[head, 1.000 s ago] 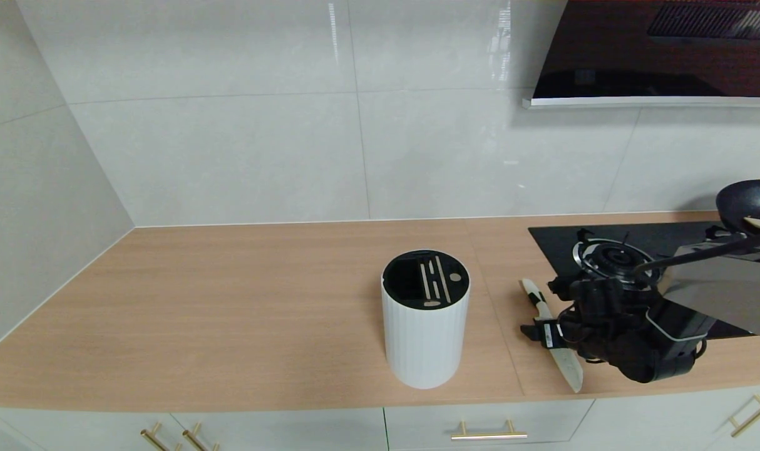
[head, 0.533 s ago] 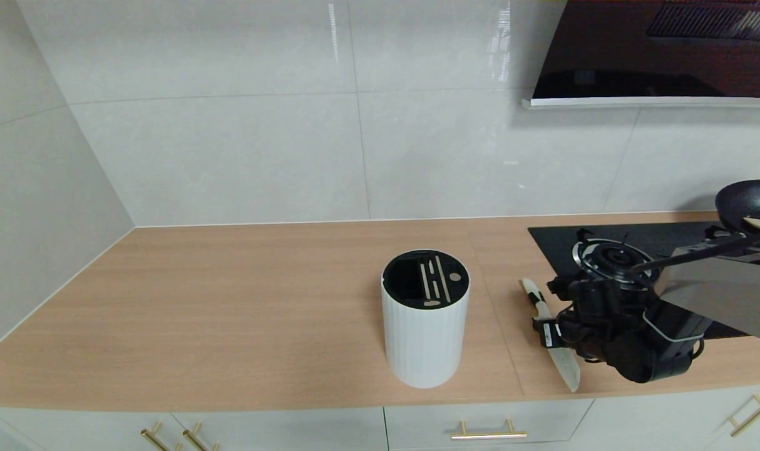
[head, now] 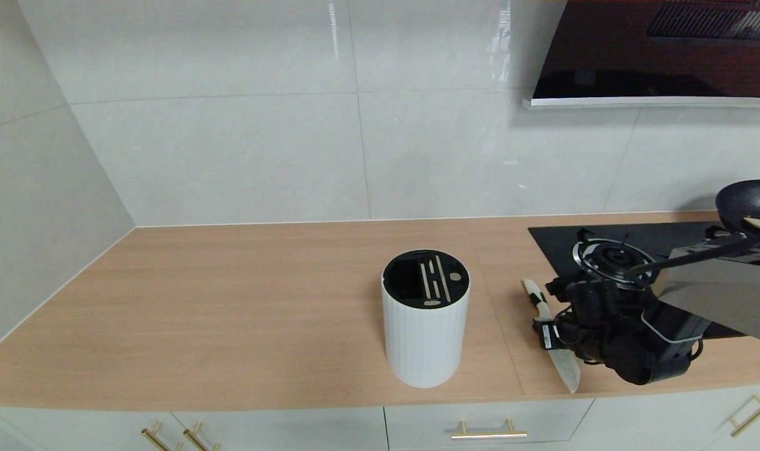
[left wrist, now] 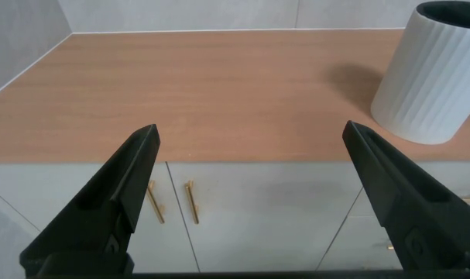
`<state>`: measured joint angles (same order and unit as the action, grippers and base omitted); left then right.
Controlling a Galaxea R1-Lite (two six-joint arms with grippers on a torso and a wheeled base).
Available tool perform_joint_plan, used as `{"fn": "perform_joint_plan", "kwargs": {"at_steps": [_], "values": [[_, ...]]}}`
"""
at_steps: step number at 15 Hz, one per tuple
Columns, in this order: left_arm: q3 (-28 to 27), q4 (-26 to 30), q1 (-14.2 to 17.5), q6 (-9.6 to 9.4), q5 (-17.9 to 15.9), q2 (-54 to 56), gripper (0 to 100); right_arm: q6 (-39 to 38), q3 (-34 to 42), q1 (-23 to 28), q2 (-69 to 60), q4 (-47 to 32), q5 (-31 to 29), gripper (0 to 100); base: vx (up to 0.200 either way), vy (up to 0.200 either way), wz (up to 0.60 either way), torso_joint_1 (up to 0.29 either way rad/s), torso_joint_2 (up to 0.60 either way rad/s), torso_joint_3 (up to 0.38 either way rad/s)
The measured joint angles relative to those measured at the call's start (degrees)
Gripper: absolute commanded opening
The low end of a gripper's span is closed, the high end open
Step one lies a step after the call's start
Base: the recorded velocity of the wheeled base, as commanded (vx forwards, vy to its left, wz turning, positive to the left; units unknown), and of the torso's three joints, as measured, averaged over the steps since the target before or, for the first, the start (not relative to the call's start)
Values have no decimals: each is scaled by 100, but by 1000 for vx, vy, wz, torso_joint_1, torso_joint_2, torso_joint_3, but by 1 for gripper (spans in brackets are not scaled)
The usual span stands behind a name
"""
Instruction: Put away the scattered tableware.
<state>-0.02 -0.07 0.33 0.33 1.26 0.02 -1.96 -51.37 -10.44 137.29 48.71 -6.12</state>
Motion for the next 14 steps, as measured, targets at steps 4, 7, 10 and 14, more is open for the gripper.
{"fn": "perform_joint_plan", "kwargs": {"at_steps": [4, 7, 10, 14], "values": [[0, -6, -2, 2, 90, 0, 100, -4, 197, 5, -540, 176, -121, 0, 0, 0, 0, 0, 0, 0], [-182, -41, -2, -115, 169, -2, 100, -20, 344, 10, -1345, 235, -296, 0, 0, 0, 0, 0, 0, 0], [-1535, 546, -9, -177, -607, -333, 100, -20, 140, 21, -2271, 197, -343, 0, 0, 0, 0, 0, 0, 0], [-3624, 1039, -17, -293, -1310, -2252, 100, -22, -723, -251, -3206, -508, -384, 0, 0, 0, 0, 0, 0, 0]]}}
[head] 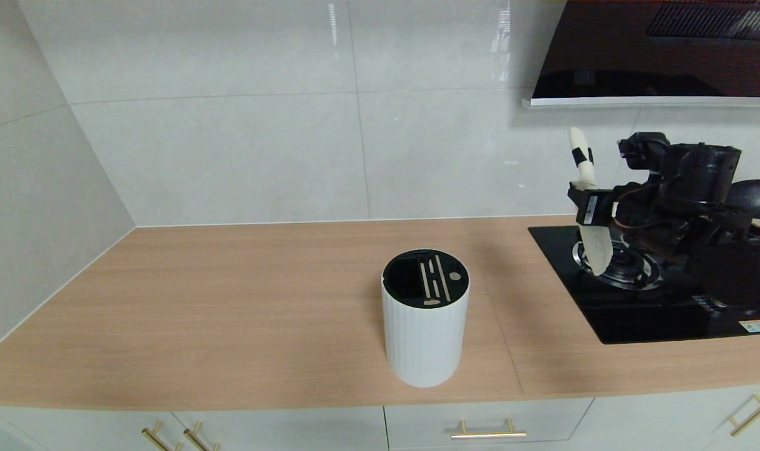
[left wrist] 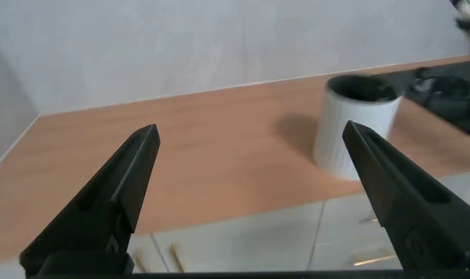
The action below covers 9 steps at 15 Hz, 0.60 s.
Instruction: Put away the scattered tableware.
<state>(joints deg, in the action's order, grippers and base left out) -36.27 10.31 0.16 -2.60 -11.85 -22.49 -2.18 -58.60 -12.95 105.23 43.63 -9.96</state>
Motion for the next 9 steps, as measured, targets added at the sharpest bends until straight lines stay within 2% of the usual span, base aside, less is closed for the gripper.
{"fn": "perform_joint_plan", "kwargs": {"at_steps": [2, 4, 6, 7, 8, 9], "values": [[-872, -63, -16, 104, -134, -1190, 100, -11, 74, -343, -380, -46, -84, 0, 0, 0, 0, 0, 0, 0], [-1434, -279, -255, 368, -121, -2315, 100, -11, 240, -753, -722, -52, -143, 0, 0, 0, 0, 0, 0, 0], [-1475, -701, -707, 469, -44, -3139, 100, -11, 441, -1217, -1006, -55, -163, 0, 0, 0, 0, 0, 0, 0], [-1302, -1126, -961, 516, -29, -3410, 100, -11, 522, -1488, -1113, -61, -202, 0, 0, 0, 0, 0, 0, 0], [-1133, -1627, -1300, 669, -30, -3649, 100, -11, 601, -1812, -1212, -63, -310, 0, 0, 0, 0, 0, 0, 0], [-1003, -1994, -1673, 908, -41, -3836, 100, -11, 678, -2114, -1298, -63, -405, 0, 0, 0, 0, 0, 0, 0]]}}
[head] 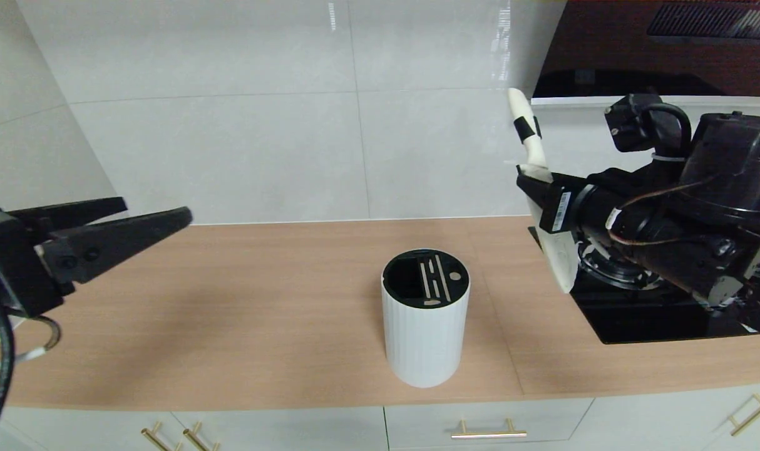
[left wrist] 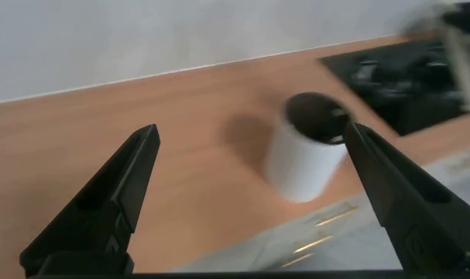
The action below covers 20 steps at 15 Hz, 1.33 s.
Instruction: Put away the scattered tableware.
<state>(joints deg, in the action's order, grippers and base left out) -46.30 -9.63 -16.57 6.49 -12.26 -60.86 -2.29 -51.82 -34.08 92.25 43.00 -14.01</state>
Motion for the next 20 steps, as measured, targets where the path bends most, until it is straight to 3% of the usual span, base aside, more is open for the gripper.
{"fn": "perform_joint_plan", "kwargs": {"at_steps": [2, 4, 6, 9, 10, 11, 15, 18, 20], "values": [[162, -633, -785, 667, -54, -358, 100, -2, 152, -513, -137, -11, -90, 0, 0, 0, 0, 0, 0, 0], [190, -1497, -1331, 1161, -115, -891, 100, -24, 260, -979, -154, -17, -134, 0, 0, 0, 0, 0, 0, 0], [215, -2778, -1647, 1574, -183, -1621, 100, -161, 349, -1385, -71, -20, -172, 0, 0, 0, 0, 0, 0, 0], [217, -4248, -2042, 2854, -394, -2627, 100, -191, 453, -1657, 67, -22, -217, 0, 0, 0, 0, 0, 0, 0], [206, -4401, -2103, 3055, -416, -2883, 100, -197, 474, -1737, 98, -6, -260, 0, 0, 0, 0, 0, 0, 0], [171, -4448, -2136, 3167, -412, -3099, 100, -197, 489, -1812, 117, 0, -339, 0, 0, 0, 0, 0, 0, 0], [107, -4492, -2163, 3210, -412, -3506, 100, -200, 527, -1969, 111, 9, -380, 0, 0, 0, 0, 0, 0, 0], [-24, -4503, -2164, 3515, -423, -3672, 100, -202, 591, -2126, 128, 13, -375, 0, 0, 0, 0, 0, 0, 0], [-78, -4503, -2164, 3583, -435, -3741, 100, -202, 627, -2192, 166, 11, -375, 0, 0, 0, 0, 0, 0, 0]]}}
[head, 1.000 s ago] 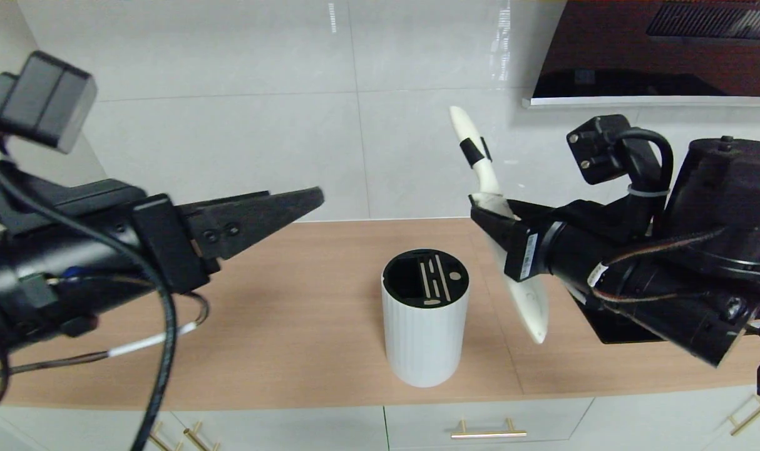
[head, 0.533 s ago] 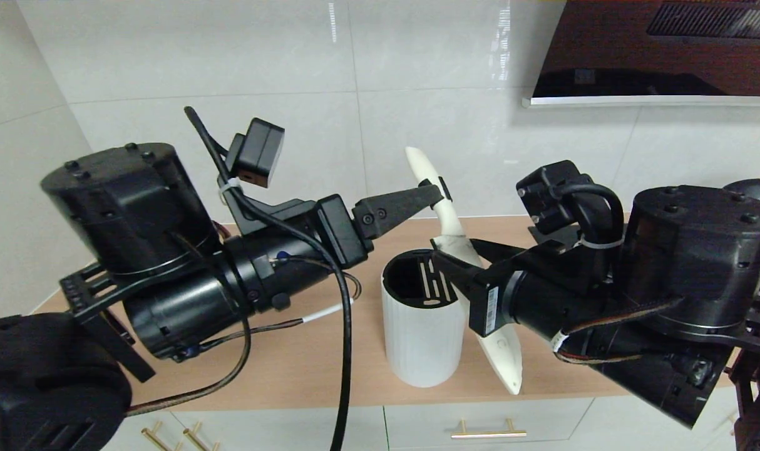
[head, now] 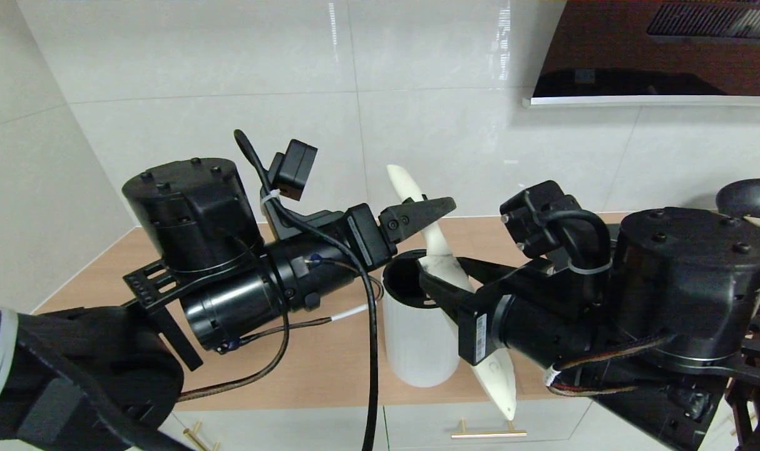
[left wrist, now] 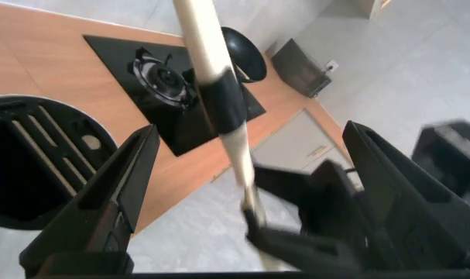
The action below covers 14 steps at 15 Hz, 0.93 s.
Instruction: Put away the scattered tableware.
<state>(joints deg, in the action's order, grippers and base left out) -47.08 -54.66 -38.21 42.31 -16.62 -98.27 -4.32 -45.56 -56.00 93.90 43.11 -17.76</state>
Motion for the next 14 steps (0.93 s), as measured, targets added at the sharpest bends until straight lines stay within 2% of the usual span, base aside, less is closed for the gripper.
{"fn": "perform_joint_plan", "kwargs": {"at_steps": [7, 8, 14], "values": [[-30, 1, 0, 5, -7, -79, 100, 7, 90, -107, 39, 11, 9, 0, 0, 0, 0, 0, 0, 0], [-30, 1, 0, 5, -10, -84, 0, 9, 96, -110, 39, 11, 11, 0, 0, 0, 0, 0, 0, 0], [-38, -7, -2, -11, -7, -160, 0, 18, 162, -184, 35, 9, 17, 0, 0, 0, 0, 0, 0, 0]]}}
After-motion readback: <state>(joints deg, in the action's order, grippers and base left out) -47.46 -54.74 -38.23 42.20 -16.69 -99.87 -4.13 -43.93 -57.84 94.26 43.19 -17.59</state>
